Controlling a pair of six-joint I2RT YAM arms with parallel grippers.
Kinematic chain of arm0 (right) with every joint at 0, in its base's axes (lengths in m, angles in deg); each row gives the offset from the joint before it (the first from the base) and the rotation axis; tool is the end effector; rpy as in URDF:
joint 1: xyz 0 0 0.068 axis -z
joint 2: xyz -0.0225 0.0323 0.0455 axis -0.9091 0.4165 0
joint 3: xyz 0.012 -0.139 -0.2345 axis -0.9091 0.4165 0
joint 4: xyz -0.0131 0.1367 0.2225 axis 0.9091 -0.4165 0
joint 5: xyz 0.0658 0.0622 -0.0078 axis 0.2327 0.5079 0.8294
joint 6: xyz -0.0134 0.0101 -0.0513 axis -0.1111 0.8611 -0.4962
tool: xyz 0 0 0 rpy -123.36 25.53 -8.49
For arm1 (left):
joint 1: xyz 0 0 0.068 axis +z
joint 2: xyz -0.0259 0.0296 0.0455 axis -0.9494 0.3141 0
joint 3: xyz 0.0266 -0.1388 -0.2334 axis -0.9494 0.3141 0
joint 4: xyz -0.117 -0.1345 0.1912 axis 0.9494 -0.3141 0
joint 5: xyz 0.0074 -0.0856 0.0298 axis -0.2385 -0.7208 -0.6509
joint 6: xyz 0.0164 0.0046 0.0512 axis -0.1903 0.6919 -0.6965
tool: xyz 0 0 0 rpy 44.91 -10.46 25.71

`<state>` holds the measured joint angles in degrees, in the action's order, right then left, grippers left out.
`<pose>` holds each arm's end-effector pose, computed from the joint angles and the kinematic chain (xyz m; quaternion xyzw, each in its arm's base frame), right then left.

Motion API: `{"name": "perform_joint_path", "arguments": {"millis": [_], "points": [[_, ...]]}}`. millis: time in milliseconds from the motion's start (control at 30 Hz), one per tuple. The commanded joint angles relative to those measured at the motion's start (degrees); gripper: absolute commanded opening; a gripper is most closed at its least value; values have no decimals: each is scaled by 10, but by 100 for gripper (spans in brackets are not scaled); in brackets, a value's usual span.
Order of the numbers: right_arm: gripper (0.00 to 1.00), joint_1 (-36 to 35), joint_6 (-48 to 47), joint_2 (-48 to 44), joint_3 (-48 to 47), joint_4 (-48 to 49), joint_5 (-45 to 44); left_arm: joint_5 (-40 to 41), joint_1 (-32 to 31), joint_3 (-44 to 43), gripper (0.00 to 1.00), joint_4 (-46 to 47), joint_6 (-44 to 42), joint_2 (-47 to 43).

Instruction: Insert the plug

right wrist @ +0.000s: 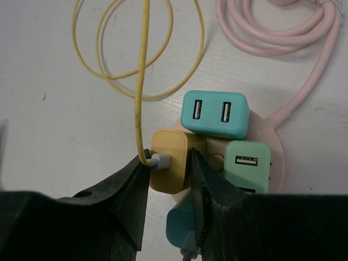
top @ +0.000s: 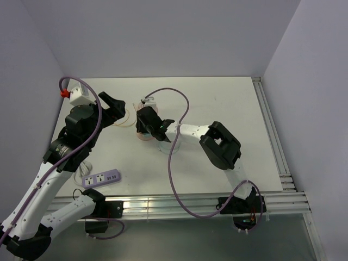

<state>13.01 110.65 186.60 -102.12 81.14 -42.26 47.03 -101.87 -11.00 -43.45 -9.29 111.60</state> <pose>0.3043 0.3798 0.1698 -0.0912 0.8857 0.2137 0.4018 0.1543 -0.0733 0.4158 -0.1994 0.7529 -0.2233 0.5862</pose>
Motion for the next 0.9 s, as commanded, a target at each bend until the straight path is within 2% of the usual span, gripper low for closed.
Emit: {"name": "perform_joint_path", "arguments": {"millis": [0, 167, 300, 433, 600, 800, 867], "points": [[0, 17, 2, 98, 125, -192, 44, -9, 2, -13, 91, 15, -9, -1], [0, 17, -5, 99, 90, -238, -23, -12, 3, -8, 91, 17, -5, -7], [0, 13, -11, 88, 94, -215, -3, -17, 2, -15, 91, 11, -3, -5], [0, 10, -35, 13, 135, -137, 19, -17, 3, -15, 91, 14, 0, -6], [0, 5, -57, -27, 92, -151, -3, -20, 3, -6, 91, 14, 5, -3], [9, 4, -76, -28, 9, -193, -9, -15, 3, 0, 91, 12, 5, -3], [16, 4, -81, -27, -9, -199, -8, -13, 3, 4, 91, 13, 4, -7]]}}
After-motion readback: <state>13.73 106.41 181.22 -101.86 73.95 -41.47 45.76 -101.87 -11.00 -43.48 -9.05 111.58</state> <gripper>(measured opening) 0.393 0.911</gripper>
